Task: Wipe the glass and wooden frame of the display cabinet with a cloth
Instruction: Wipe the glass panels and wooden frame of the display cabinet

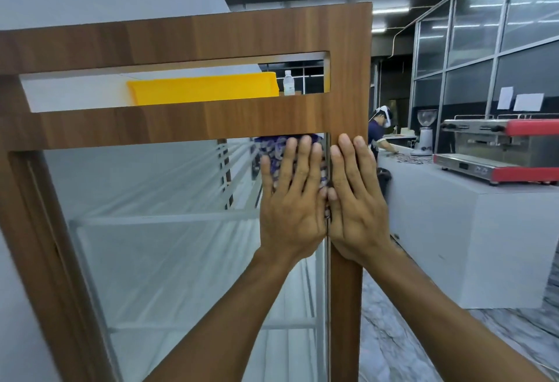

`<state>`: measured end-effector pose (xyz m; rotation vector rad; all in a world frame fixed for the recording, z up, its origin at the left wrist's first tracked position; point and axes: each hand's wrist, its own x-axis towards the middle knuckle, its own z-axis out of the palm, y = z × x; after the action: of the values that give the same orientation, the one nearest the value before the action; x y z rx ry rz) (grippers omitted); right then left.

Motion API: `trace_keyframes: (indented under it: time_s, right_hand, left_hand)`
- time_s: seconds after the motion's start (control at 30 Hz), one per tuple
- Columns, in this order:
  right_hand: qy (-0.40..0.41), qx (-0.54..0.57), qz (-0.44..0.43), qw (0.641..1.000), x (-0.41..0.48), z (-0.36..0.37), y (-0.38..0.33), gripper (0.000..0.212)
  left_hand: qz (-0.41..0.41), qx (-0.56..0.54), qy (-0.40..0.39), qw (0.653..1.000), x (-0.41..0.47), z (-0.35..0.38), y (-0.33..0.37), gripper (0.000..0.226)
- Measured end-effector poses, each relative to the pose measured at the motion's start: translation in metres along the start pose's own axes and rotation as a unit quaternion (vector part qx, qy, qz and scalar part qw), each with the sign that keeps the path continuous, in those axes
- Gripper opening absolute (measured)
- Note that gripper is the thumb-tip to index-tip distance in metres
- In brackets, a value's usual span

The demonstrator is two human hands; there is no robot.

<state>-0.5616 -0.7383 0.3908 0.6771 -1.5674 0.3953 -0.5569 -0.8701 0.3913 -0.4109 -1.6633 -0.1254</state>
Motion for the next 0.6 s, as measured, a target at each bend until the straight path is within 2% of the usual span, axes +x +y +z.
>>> trace_keyframes:
  time_s: [0.1,0.17,0.3,0.33,0.4,0.47,0.5,0.6]
  right_hand:
    - [-0.007,0.004,0.002,1.000,-0.001,-0.003,0.002,0.054]
    - [-0.009,0.005,0.012,1.000,-0.002,-0.004,-0.001,0.056]
    - [-0.003,0.005,0.020,1.000,-0.002,-0.002,-0.006,0.056]
    - [-0.003,0.005,0.019,1.000,-0.002,-0.002,-0.005,0.055]
    - [-0.004,0.005,0.019,1.000,-0.003,-0.003,-0.003,0.054]
    - [-0.007,0.005,0.019,1.000,-0.003,-0.003,-0.004,0.055]
    - [-0.006,0.003,0.021,1.000,-0.004,-0.003,-0.006,0.056]
    - [-0.003,-0.004,0.025,1.000,-0.004,-0.002,-0.009,0.058]
  left_hand:
    - [0.080,0.005,-0.041,0.996,-0.011,-0.003,-0.013,0.058]
    - [0.101,0.035,-0.052,0.993,-0.025,-0.010,-0.033,0.061]
    - [-0.023,0.029,-0.002,0.999,-0.009,-0.009,-0.015,0.059]
    - [-0.028,0.015,-0.007,0.999,-0.004,-0.006,-0.005,0.059]
    - [0.027,0.008,-0.037,0.999,-0.008,-0.004,0.000,0.059]
    - [0.090,0.024,-0.061,0.994,-0.024,-0.007,-0.020,0.061]
    - [0.096,0.035,-0.059,0.993,-0.030,-0.010,-0.030,0.062]
    - [0.014,0.038,-0.016,0.999,-0.019,-0.011,-0.029,0.062]
